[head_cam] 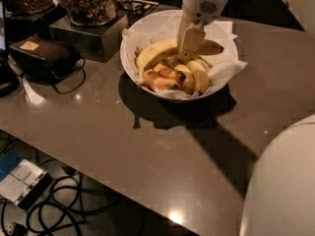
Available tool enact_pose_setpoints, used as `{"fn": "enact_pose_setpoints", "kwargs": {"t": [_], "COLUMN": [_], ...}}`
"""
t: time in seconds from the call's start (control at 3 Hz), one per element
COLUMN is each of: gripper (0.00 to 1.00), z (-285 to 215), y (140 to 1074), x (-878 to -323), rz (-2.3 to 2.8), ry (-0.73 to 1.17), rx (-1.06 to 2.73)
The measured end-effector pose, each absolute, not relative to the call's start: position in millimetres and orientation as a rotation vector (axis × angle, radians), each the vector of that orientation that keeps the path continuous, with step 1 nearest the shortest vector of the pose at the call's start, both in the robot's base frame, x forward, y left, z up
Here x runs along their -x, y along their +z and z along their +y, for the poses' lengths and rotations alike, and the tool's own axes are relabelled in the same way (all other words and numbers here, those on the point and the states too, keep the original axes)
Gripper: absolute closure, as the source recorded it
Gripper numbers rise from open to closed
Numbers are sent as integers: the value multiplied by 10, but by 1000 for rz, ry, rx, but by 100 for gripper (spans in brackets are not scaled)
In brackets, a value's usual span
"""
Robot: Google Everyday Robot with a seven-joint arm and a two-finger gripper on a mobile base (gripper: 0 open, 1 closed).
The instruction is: Pick banana from white bowl
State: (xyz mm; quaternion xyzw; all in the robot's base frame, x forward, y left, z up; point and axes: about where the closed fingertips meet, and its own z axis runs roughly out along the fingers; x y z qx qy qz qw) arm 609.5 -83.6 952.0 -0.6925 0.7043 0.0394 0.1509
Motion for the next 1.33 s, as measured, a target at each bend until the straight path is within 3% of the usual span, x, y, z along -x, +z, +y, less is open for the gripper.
{"fn": "enact_pose_setpoints", "kwargs": {"t": [1.0, 1.33], "gripper": [100, 100], "z": [-799, -707], "y": [9710, 9742], "x": [-5663, -5263], "rz": [2066, 2082], "ry": [204, 291], "rx": [1929, 1903]}}
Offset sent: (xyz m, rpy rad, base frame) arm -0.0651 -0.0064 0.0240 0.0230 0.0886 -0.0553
